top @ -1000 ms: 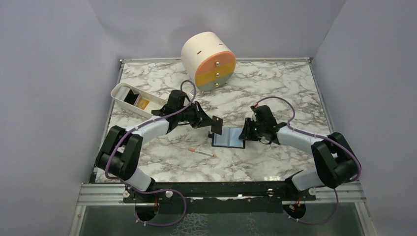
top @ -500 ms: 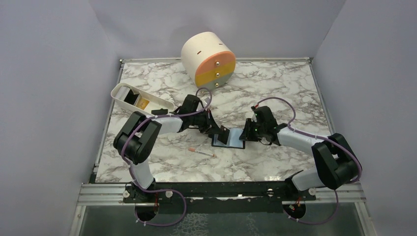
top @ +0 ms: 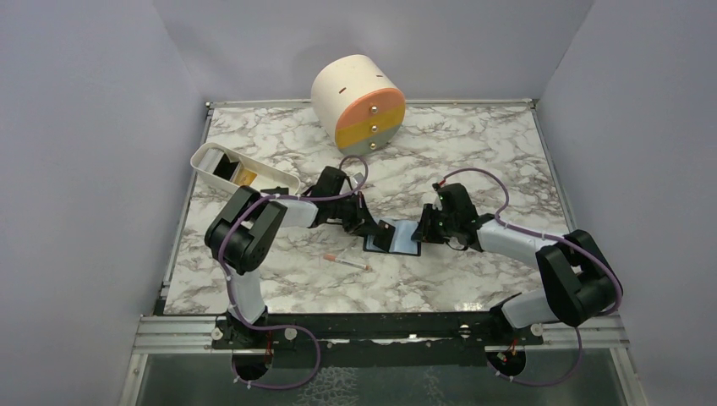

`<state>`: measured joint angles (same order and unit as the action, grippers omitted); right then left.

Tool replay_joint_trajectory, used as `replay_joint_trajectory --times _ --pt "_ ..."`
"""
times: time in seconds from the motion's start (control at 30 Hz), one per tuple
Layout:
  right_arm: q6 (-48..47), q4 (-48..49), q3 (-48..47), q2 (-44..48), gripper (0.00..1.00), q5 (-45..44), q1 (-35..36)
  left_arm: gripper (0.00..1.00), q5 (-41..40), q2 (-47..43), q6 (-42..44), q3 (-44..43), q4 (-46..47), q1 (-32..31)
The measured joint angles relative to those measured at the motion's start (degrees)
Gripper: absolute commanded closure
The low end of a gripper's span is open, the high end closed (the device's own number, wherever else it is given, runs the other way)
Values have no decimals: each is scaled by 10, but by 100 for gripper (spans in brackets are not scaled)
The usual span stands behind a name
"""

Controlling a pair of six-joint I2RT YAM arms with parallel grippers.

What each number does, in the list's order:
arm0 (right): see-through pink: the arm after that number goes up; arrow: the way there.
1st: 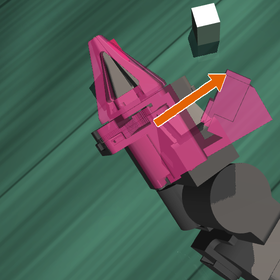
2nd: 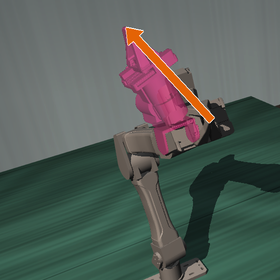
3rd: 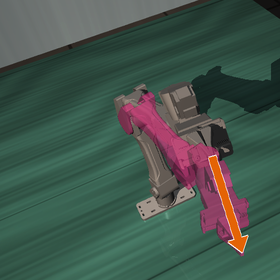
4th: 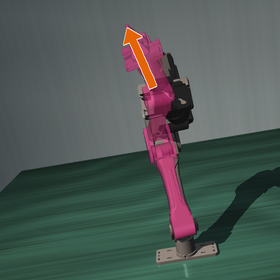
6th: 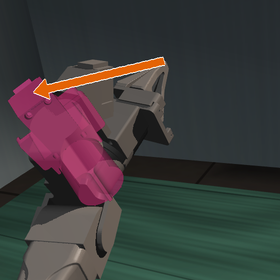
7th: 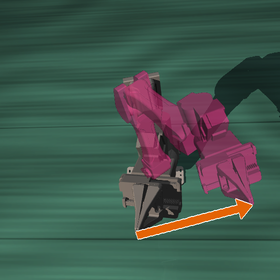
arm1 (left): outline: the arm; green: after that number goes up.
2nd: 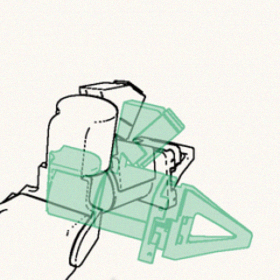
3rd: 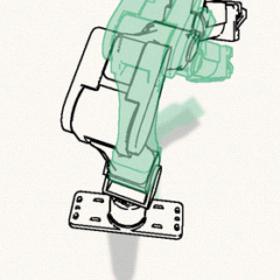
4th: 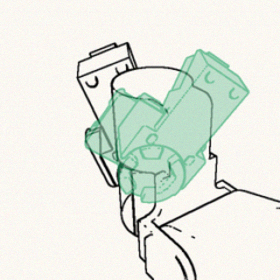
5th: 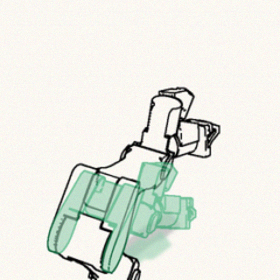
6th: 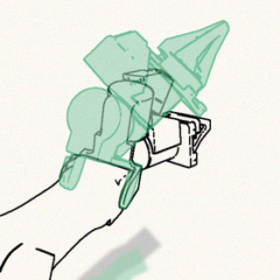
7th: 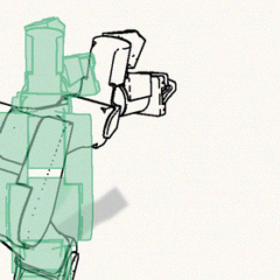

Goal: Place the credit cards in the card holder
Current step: Insert the credit card into the card holder.

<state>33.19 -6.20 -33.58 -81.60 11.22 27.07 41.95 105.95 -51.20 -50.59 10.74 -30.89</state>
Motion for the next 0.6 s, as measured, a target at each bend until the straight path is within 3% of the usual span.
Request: replay_joint_trajectory --times 0.6 --pt "11 18 12 6 78 2 -1 100 -9 12 7 0 46 -15"
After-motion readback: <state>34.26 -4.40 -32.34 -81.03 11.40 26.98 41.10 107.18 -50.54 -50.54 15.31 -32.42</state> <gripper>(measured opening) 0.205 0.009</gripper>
